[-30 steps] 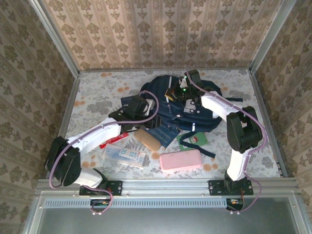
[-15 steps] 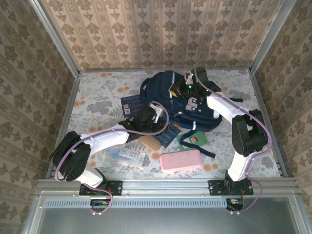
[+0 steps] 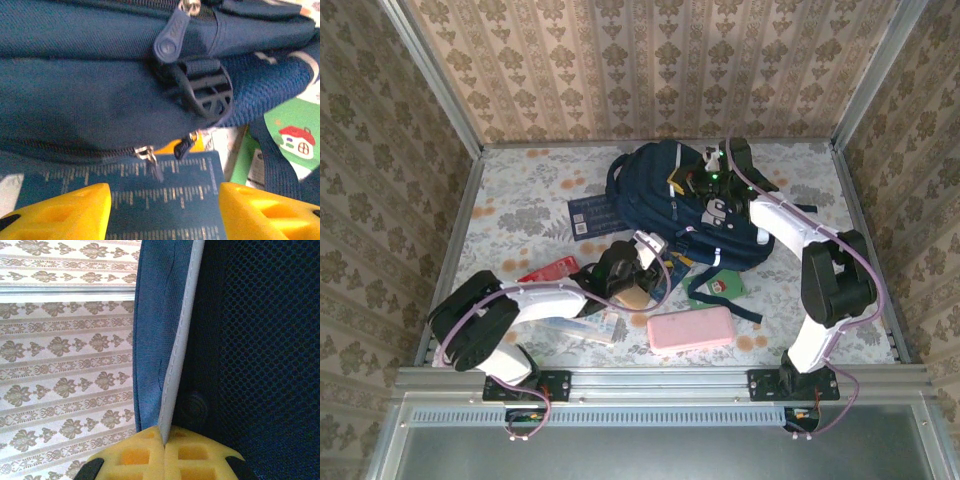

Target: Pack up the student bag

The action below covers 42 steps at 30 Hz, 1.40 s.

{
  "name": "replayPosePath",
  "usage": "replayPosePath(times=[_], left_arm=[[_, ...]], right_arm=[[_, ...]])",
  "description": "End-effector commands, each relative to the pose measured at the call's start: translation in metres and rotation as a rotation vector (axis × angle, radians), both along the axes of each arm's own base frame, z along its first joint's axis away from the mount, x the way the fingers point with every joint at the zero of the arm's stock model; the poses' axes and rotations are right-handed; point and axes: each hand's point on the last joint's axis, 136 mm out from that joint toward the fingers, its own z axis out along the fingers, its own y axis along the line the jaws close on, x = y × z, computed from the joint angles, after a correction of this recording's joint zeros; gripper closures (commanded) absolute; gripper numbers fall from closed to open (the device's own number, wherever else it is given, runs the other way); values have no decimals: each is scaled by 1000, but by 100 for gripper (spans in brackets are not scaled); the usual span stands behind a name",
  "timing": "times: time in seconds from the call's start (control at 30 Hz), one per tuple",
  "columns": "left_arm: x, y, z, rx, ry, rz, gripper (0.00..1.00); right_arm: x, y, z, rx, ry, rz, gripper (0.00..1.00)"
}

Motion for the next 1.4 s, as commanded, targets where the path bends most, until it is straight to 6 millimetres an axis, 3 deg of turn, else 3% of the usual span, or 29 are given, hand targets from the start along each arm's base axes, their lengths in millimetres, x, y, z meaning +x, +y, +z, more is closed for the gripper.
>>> replayPosePath(times=[0.0,0.6,1.23,1.37], left_arm=[[7,-5,7,-33,-103,6,40],[22,-6,-40,18,-38,25,49],[36,-16,-29,-40,-54,61,51],[36,-16,-28,-48,-51,64,62]], right_arm=[[-6,4,69,98,-186,22,100],[-14,5,69,76,-189,34,100],[-12,14,52,73,-161,43,100],[-12,14,49,72,-156,42,100]])
